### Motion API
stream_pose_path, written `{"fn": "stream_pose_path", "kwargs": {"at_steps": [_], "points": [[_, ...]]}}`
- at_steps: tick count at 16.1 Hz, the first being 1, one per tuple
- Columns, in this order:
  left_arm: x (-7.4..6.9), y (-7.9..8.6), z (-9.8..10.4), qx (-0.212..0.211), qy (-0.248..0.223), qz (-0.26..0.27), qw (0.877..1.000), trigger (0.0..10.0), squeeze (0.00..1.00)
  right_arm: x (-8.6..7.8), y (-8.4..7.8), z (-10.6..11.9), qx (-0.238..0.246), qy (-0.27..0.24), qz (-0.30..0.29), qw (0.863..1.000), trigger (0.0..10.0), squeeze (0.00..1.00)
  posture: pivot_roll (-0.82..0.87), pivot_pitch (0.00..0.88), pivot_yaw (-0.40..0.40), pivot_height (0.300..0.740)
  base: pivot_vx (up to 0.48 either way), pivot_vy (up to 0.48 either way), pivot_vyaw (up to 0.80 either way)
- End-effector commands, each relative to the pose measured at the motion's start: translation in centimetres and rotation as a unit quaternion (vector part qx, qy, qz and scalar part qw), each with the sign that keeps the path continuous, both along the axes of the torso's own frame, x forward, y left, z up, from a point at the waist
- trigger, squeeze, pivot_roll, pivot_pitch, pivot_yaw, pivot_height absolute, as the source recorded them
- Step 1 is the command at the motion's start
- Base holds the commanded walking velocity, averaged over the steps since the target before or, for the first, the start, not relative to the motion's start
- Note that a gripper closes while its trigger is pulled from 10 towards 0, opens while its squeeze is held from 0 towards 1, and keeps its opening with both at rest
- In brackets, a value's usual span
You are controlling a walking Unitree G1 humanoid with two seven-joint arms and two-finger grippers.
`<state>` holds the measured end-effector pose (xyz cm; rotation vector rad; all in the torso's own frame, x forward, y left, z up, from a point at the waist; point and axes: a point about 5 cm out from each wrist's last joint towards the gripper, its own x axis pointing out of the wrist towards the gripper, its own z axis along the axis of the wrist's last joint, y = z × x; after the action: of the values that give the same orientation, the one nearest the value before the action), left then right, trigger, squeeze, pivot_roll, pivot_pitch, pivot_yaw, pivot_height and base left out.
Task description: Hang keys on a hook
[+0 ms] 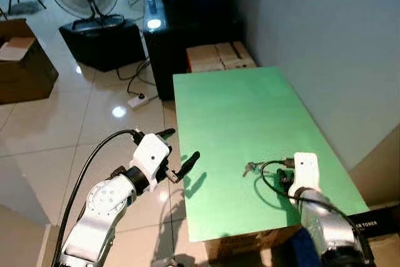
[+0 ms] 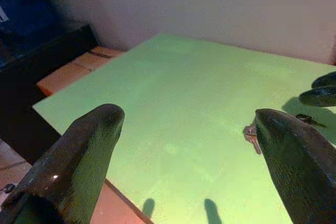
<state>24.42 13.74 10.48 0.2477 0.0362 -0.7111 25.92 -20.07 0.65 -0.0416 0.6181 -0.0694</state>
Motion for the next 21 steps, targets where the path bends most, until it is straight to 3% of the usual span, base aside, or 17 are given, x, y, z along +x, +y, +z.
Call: {"fn": "stream_pose_path", "kwargs": {"at_steps": [1,6,12,13,15,16,21], "points": [[-0.2,0.1,0.3,0.004,-0.003,-0.006,1.0,10.0,0.0,-0.2,-0.3,-0.5,0.004,0.023,0.004,1.0,10.0,1.0,0.03,0.087,0.07,0.74,0.0,0.0,0.0],[-0.2,0.4,0.5,0.013,0.0,-0.013,1.0,10.0,0.0,-0.3,-1.1,-1.1,0.006,0.052,-0.006,0.999,10.0,1.0,0.04,0.089,0.087,0.74,0.0,0.0,0.0],[-0.1,0.6,0.8,0.021,0.001,-0.023,0.999,10.0,0.0,0.1,-1.5,-1.3,0.013,0.037,-0.006,0.999,10.0,1.0,0.05,0.1,0.12,0.74,0.0,0.0,0.0],[-0.2,0.6,0.8,0.022,0.002,-0.026,0.999,10.0,0.0,0.3,-1.7,-1.3,0.008,0.038,0.004,0.999,10.0,0.84,0.05,0.103,0.124,0.74,0.0,0.0,0.0],[-0.2,0.6,0.8,0.023,0.003,-0.027,0.999,10.0,0.0,0.4,-1.8,-1.4,0.0,0.039,0.013,0.999,10.0,0.18,0.05,0.104,0.124,0.74,0.0,0.0,0.0],[-0.3,0.7,0.8,0.023,0.004,-0.027,0.999,10.0,0.0,0.7,-1.9,-1.5,-0.009,0.04,0.027,0.999,10.0,0.0,0.06,0.109,0.124,0.74,0.0,0.0,0.0],[-0.5,0.8,0.9,0.025,0.007,-0.026,0.999,10.0,0.0,1.1,-1.7,-1.8,-0.024,0.057,0.077,0.995,10.0,0.0,0.07,0.114,0.117,0.74,0.0,0.0,0.0]]}}
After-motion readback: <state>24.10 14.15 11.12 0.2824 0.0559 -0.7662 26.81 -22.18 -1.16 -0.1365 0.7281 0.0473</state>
